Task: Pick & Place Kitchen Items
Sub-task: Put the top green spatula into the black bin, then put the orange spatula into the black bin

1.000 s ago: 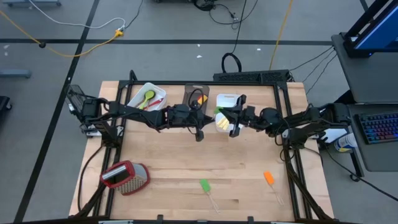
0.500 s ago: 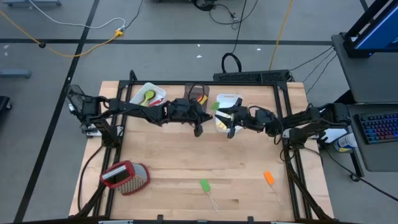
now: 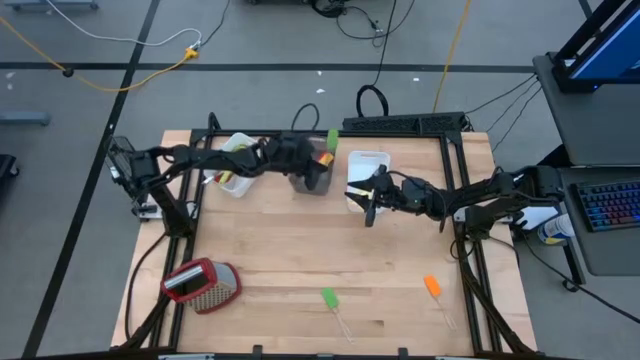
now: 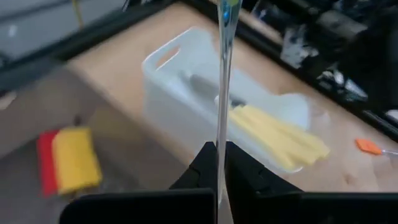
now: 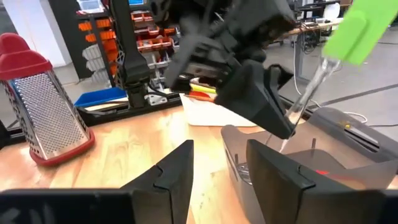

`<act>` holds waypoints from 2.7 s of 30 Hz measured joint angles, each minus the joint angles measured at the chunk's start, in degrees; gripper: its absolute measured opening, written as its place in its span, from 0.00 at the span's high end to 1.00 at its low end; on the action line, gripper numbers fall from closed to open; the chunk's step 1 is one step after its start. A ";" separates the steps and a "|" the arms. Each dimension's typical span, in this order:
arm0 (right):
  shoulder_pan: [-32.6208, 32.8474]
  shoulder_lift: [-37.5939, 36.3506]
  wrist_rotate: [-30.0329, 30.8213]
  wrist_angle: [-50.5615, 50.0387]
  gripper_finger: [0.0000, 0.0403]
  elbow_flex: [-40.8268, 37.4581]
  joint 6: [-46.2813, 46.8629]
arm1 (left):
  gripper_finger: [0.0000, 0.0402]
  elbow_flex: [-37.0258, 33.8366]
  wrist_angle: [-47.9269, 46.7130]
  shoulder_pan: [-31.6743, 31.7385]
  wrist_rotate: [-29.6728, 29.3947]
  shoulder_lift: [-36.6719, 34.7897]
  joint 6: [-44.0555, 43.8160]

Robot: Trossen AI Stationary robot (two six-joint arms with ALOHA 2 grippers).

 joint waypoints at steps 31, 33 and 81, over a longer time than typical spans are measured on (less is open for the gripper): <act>0.00 -0.04 0.04 4.71 0.65 0.02 -0.90 | 0.98 0.21 -23.35 8.73 1.14 1.67 3.73; -0.01 -0.04 0.04 5.69 0.65 0.02 -0.90 | 0.99 0.38 -24.77 9.57 2.50 2.25 1.76; -0.02 -0.04 0.02 4.42 0.65 0.02 -3.32 | 0.75 3.30 -24.18 8.59 -0.87 5.27 6.81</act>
